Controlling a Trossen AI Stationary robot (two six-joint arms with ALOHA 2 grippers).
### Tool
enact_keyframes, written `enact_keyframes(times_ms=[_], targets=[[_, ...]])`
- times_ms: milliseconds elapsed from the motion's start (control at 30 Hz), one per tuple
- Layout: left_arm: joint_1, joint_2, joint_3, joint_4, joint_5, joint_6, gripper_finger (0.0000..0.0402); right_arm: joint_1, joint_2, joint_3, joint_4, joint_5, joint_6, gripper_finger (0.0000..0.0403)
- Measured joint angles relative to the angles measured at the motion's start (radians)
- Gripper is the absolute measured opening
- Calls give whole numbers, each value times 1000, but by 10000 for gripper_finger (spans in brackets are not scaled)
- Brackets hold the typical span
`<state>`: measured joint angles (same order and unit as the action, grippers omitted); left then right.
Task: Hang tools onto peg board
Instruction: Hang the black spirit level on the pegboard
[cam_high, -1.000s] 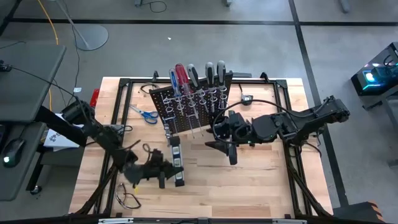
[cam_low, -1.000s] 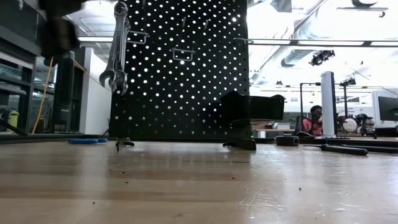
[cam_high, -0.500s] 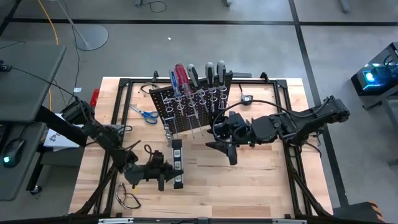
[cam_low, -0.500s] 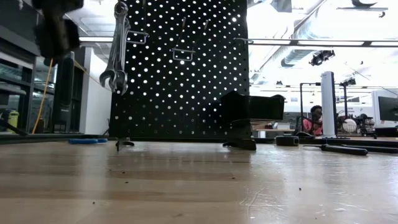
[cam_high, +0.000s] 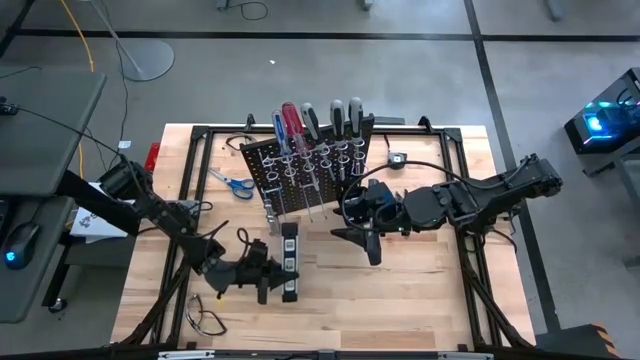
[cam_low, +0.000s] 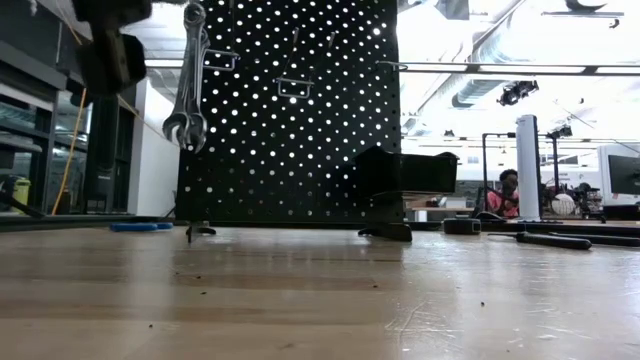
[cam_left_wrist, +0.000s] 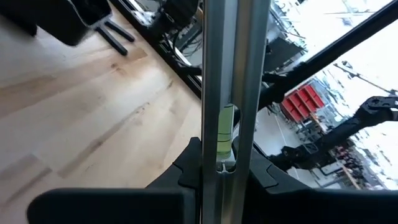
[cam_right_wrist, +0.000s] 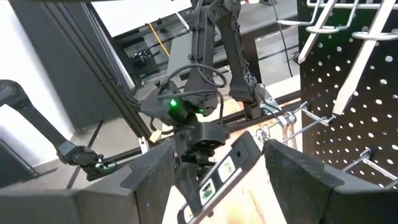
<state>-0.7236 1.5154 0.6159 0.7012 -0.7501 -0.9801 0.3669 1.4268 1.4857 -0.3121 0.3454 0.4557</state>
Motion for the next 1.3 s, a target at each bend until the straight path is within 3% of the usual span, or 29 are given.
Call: enact_keyframes(times_ms=[200,500,1300], targets=[[-36,0,0,-46,-98,-45,41,0,0,0,-11,0,0,238],[12,0,1,-51,-13,-29,41,0,0,0,-11,0,0,238],[26,0,2,-174,-98,-90,41,0,0,0,-21,0,16,238]])
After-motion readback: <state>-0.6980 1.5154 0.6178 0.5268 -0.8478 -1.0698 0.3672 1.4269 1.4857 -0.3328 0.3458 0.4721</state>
